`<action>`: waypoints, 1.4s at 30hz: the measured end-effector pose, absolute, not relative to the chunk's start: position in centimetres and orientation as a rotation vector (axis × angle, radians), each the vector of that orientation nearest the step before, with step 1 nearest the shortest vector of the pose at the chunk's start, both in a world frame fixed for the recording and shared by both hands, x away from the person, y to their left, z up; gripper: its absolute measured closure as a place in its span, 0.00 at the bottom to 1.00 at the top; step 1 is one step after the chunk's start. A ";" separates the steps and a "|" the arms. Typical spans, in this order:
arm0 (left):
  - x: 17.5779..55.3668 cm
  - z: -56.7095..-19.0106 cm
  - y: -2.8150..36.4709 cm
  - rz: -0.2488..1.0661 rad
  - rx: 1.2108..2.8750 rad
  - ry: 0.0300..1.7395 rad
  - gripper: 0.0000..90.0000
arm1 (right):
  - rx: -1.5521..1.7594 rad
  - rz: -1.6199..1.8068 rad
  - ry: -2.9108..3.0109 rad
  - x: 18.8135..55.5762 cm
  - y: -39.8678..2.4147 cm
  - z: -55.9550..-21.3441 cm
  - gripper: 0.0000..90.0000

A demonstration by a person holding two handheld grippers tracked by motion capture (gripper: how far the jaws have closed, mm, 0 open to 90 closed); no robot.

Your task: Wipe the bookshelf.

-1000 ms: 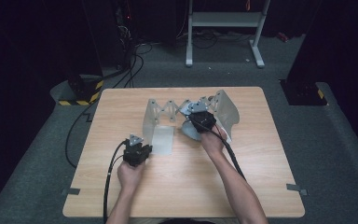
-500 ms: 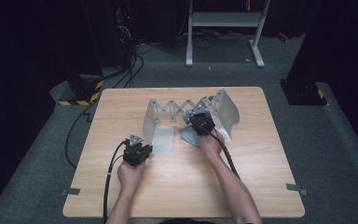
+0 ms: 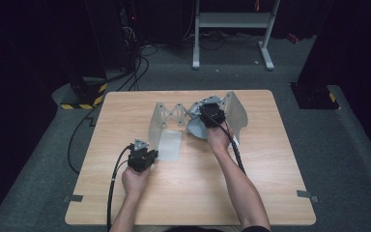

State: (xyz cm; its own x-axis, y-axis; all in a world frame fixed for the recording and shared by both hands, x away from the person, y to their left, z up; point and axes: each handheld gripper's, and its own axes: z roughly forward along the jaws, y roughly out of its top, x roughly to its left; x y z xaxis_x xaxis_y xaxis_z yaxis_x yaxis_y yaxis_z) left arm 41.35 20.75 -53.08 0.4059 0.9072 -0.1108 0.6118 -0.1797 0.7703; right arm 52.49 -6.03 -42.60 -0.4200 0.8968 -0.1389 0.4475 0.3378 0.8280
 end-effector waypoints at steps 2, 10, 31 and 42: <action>41.3 -53.1 20.7 0.484 1.893 1.300 0.92 | 1.166 1.006 1.975 52.4 -6.2 -41.8 0.90; 41.3 -53.1 20.7 0.491 1.900 1.295 0.92 | 1.128 0.941 1.991 52.4 -5.3 -42.4 0.90; 41.4 -53.1 20.8 0.482 1.891 1.299 0.92 | 1.321 0.826 2.189 55.1 -4.8 -48.6 0.90; 41.4 -53.1 20.8 0.474 1.887 1.300 0.92 | 1.275 0.931 2.170 54.5 -5.0 -46.6 0.91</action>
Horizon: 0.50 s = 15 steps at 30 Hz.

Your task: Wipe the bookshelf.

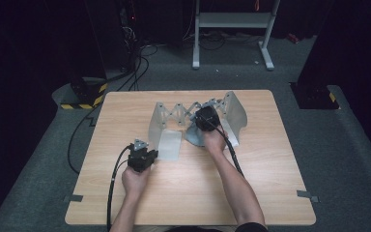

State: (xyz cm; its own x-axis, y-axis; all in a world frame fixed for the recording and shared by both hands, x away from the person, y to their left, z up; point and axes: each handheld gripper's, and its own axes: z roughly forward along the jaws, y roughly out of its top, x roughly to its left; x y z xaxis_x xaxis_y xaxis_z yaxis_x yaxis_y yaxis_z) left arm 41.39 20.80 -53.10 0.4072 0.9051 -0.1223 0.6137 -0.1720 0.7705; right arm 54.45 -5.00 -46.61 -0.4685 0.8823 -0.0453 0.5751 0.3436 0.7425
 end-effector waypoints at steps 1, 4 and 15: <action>41.4 -53.1 20.8 0.475 1.886 1.299 0.92 | 1.263 0.952 2.158 54.3 -5.1 -46.1 0.91; 41.4 -53.1 20.8 0.474 1.889 1.297 0.92 | 1.244 1.052 2.130 53.9 -5.4 -44.3 0.90; 41.4 -53.1 20.7 0.479 1.897 1.293 0.92 | 1.128 1.132 2.060 52.5 -5.3 -41.7 0.91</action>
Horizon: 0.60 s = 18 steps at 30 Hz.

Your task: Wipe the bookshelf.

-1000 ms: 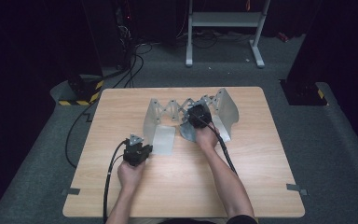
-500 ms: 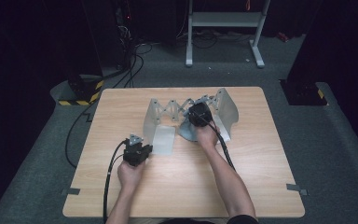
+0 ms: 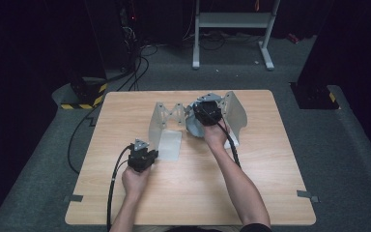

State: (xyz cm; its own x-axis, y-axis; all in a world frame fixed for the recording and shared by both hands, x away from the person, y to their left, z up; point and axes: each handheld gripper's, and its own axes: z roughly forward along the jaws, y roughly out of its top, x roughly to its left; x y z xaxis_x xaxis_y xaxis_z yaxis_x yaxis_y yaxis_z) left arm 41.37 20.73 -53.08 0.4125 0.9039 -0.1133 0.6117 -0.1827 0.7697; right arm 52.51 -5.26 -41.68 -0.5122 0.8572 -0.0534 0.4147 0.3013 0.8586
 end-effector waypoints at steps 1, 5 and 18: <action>41.4 -53.1 20.7 0.480 1.896 1.293 0.92 | 1.126 1.129 2.062 52.5 -5.2 -41.4 0.90; 41.4 -53.1 20.7 0.489 1.903 1.289 0.92 | 1.136 1.140 2.060 53.1 -5.2 -41.1 0.91; 41.3 -53.1 20.7 0.478 1.893 1.290 0.91 | 1.264 1.056 2.206 54.7 -3.7 -47.6 0.91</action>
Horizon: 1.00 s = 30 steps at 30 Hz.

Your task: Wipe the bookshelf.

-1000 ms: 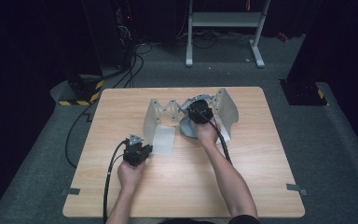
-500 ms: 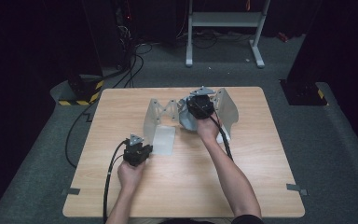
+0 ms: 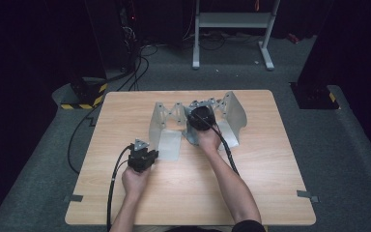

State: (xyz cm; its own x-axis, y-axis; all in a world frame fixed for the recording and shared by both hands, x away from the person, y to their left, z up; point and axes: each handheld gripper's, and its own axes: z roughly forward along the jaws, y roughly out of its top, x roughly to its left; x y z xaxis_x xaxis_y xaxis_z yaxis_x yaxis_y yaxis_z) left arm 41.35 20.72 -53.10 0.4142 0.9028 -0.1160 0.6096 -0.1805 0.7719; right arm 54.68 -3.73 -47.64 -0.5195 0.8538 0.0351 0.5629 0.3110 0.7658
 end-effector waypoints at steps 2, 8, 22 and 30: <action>41.4 -53.1 20.7 0.475 1.894 1.290 0.91 | 1.302 1.025 2.218 54.9 -4.3 -48.8 0.90; 41.4 -53.1 20.7 0.478 1.897 1.288 0.91 | 1.294 1.064 2.209 54.5 -4.6 -48.4 0.90; 41.3 -53.1 20.6 0.482 1.901 1.288 0.91 | 1.103 1.305 2.156 52.8 -3.5 -41.4 0.91; 41.3 -53.1 20.7 0.479 1.900 1.285 0.91 | 1.135 1.339 2.173 52.8 -3.6 -41.8 0.91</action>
